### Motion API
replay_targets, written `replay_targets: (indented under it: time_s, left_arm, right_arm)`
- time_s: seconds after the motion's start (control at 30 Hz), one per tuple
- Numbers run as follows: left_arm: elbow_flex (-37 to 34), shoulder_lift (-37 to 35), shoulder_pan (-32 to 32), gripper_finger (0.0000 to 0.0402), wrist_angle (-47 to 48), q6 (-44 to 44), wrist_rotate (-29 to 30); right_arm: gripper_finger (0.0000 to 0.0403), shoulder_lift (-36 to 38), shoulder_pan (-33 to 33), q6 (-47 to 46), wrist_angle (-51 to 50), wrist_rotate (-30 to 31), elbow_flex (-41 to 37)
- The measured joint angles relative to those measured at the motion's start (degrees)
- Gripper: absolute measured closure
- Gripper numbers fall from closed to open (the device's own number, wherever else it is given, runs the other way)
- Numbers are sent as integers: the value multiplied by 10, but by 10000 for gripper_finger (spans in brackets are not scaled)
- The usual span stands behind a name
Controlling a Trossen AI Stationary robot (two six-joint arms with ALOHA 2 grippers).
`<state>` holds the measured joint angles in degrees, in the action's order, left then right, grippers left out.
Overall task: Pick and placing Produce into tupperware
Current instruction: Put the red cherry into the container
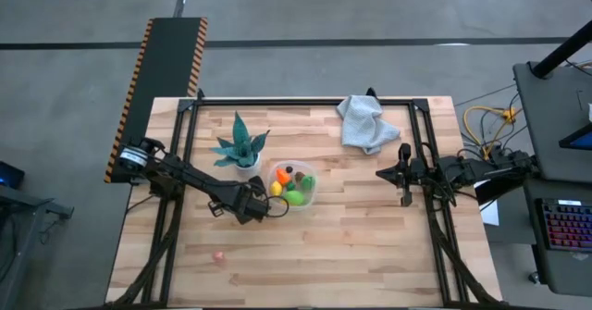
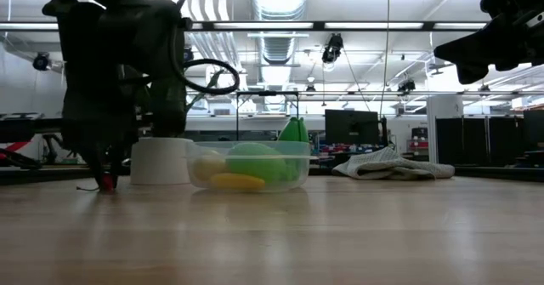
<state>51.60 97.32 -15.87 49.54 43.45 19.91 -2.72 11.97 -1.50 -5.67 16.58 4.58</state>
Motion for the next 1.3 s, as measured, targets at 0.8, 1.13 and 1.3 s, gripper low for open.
replay_targets:
  time_s: [0.8,1.13,1.3]
  left_arm:
    - [102,-4,-60,398,-57,-71,144]
    - [110,-5,-59,398,-128,-71,255]
    - [103,-2,-45,398,-213,-71,262]
  right_arm:
    - [394,0,0,-10,0,0,0]
    - [394,0,0,-10,0,0,0]
    - [394,0,0,-9,0,0,0]
